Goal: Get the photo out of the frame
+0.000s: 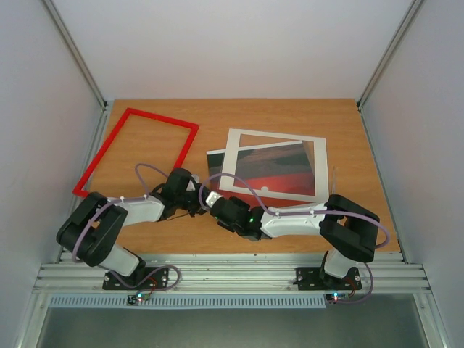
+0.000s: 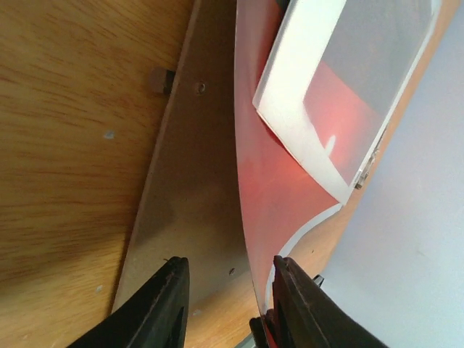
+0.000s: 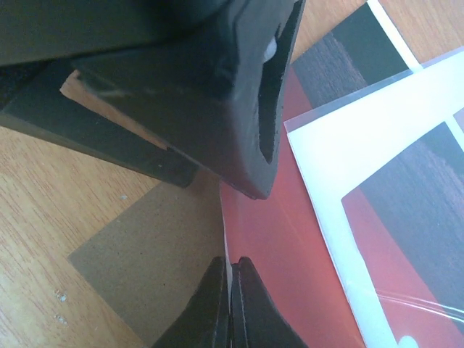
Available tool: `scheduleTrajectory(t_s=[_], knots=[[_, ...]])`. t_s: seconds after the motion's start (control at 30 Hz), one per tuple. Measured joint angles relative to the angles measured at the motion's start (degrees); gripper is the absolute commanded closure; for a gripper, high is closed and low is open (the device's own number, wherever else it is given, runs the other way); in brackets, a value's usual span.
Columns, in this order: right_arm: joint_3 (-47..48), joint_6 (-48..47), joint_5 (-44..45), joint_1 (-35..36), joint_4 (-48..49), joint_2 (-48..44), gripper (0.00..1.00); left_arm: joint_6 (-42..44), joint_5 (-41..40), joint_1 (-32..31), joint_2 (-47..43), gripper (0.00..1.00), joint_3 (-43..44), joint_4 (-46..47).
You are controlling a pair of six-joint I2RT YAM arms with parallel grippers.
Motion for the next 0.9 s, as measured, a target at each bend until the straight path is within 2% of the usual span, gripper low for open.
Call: scheduleTrajectory(t_s=[0.23, 0.43, 0.67, 0.9], knots=[[-0.13, -0.66, 0.76, 0.76, 0.46, 0.0, 0.99, -0.37, -0.04, 1.09, 0.92, 0.68, 0.0, 0.15], [-0.39, -1.09, 1.75, 1.6, 0.9, 0.0, 0.99, -0.2, 0.2, 1.86, 4.11, 0.79, 1.44, 0.74], [-0.59, -1.22, 2.1, 1.97, 1.14, -0.02, 0.99, -0.2, 0.37, 1.88, 5.55, 0.83, 2.93, 2.05], [-0.59, -1.25, 2.08, 2.08, 1.18, -0.02, 0.97, -0.02, 0.59, 1.88, 5.55, 0.99, 2.97, 2.73]])
